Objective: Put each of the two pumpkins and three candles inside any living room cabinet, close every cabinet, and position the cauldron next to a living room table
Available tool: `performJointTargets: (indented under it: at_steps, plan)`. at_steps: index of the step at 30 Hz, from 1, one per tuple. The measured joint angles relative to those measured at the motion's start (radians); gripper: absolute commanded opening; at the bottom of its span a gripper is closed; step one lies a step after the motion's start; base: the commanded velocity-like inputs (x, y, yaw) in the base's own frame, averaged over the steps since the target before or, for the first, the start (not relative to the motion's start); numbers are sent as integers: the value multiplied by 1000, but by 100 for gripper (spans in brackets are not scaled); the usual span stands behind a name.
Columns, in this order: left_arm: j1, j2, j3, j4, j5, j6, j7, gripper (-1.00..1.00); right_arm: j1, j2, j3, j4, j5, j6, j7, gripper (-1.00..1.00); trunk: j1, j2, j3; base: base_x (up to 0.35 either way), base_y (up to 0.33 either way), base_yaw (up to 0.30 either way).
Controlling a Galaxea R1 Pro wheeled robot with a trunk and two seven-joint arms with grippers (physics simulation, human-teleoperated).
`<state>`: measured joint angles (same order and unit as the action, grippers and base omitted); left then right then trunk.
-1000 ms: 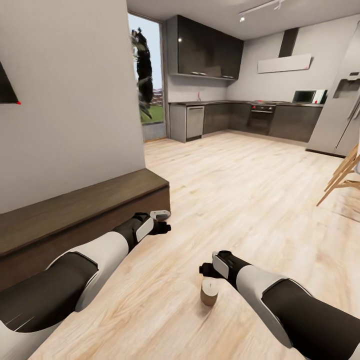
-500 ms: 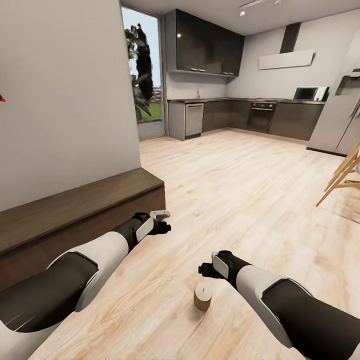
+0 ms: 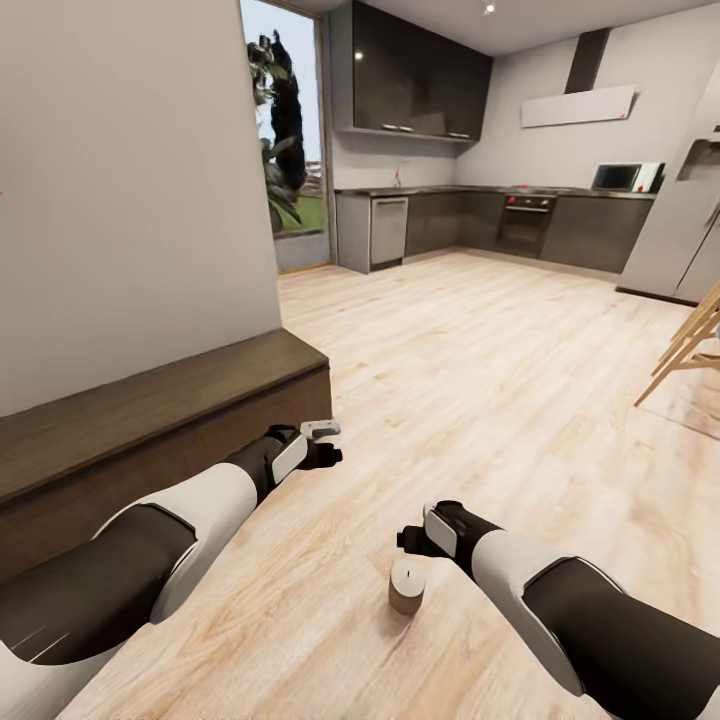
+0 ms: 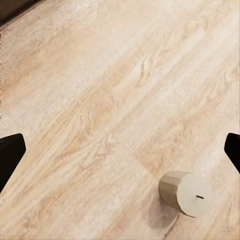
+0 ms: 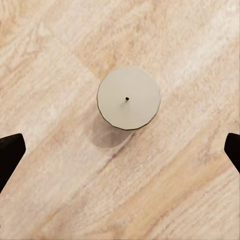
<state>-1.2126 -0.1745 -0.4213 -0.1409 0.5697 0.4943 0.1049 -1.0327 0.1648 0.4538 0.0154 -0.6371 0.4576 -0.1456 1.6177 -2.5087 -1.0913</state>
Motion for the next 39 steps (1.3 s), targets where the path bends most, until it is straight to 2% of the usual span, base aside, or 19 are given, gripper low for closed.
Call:
performJointTargets:
  at_steps: [8,18,23,32,39]
  plan:
    - [0,0,2,0,-2,0,0,100,0,0,0,1,0,1,-4,100,0,0,-13,215,197,24]
    - [0,0,2,1,-2,0,1,100,1,3,3,2,2,4,-6,100,0,0,-29,102,51,68]
    - [0,0,1,1,-2,3,1,100,1,0,3,6,1,72,-5,100,0,0,-37,28,15,76]
    - [0,0,1,0,-3,5,-2,100,5,-28,5,21,1,81,-4,100,0,0,-51,1,1,85]
    - [1,0,-3,0,0,4,-3,100,7,-40,4,21,0,81,-2,100,0,0,-62,0,0,-9]
